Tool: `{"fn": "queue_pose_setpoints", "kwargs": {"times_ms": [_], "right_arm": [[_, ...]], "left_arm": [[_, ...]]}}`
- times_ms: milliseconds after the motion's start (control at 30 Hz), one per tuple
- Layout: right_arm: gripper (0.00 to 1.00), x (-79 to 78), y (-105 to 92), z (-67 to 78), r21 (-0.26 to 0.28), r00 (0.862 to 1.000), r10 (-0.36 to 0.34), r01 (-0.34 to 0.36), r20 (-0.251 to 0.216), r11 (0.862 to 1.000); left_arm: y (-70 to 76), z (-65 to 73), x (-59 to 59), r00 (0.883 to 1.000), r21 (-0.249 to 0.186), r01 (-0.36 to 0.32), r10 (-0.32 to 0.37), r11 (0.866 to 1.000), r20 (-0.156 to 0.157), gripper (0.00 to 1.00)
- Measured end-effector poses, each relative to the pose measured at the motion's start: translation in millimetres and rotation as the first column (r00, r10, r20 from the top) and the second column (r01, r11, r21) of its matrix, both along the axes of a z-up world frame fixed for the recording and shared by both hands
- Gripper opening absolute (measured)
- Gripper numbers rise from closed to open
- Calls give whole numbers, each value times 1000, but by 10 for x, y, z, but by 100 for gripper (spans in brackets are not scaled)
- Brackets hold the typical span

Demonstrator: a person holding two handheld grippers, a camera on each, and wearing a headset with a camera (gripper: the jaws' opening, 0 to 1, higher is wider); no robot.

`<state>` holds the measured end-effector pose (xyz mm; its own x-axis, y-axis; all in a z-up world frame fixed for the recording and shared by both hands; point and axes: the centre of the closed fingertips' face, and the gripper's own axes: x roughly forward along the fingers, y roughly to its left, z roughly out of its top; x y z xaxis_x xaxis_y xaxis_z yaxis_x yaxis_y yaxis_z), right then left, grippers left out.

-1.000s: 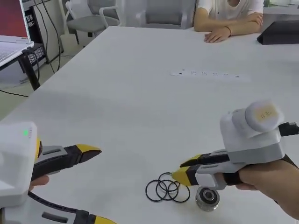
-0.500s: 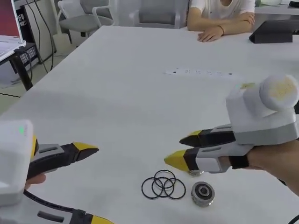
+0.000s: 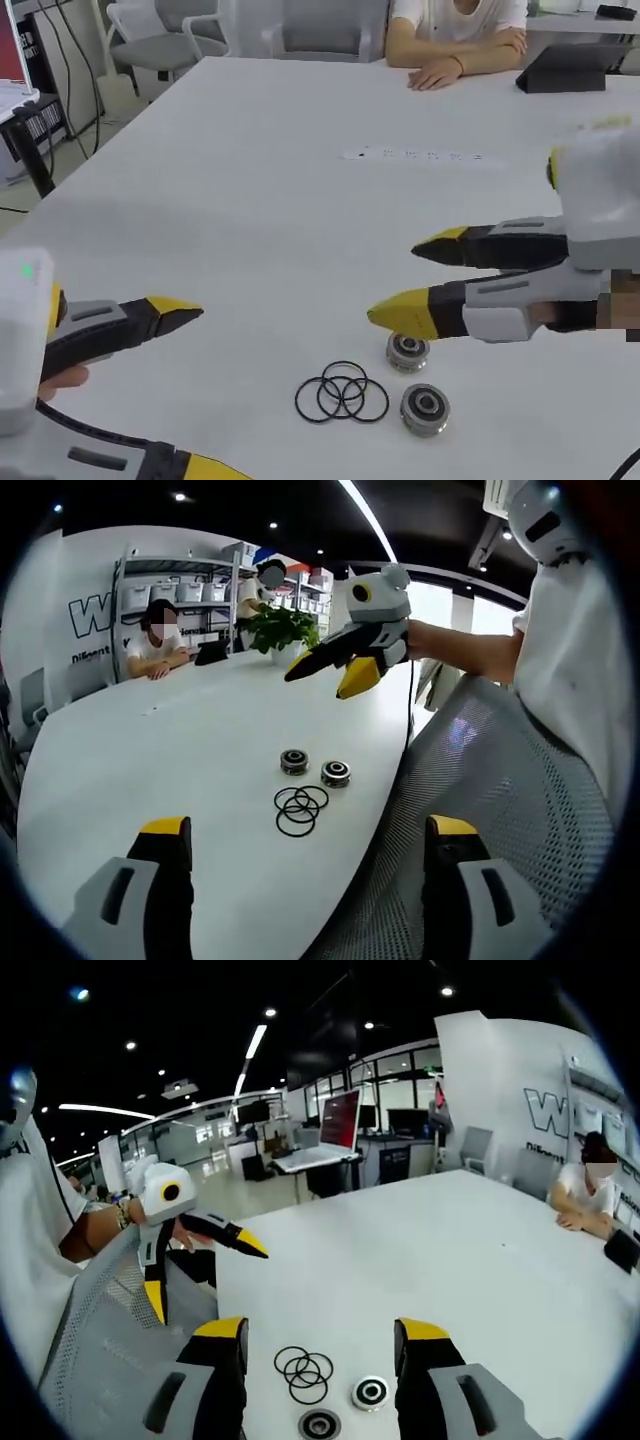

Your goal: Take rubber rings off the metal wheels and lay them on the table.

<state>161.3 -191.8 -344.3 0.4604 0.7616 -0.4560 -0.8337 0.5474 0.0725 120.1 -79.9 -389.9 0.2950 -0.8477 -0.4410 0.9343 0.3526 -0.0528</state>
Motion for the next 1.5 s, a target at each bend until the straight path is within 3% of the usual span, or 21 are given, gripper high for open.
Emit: {"fn": "queue_pose_setpoints", "kwargs": {"times_ms": [333,533,667,767,1000,1500], "right_arm": [[74,-144,-268,165,20,995,-28,26,99,999],[80,-169,-461,142,87,990,-90,81,105,993],[83,-209,-592,14,103,989,-123,115,81,988],[92,-252,-648,-92,127,989,-130,121,68,985],[99,-345,-800,-378,117,986,-167,165,6,979],[99,-577,-957,-897,23,974,-197,201,-111,979]], "left_arm": [[0,62,7,1000,-15,1,-1,1000,9,98],[10,85,14,1000,-20,-2,2,1000,11,99],[27,81,15,1000,-19,-6,7,1000,8,99],[43,72,11,1000,-17,-7,7,1000,4,99],[127,56,51,999,-23,-36,36,999,0,99],[296,-109,90,995,-11,-93,92,996,-42,99]]}}
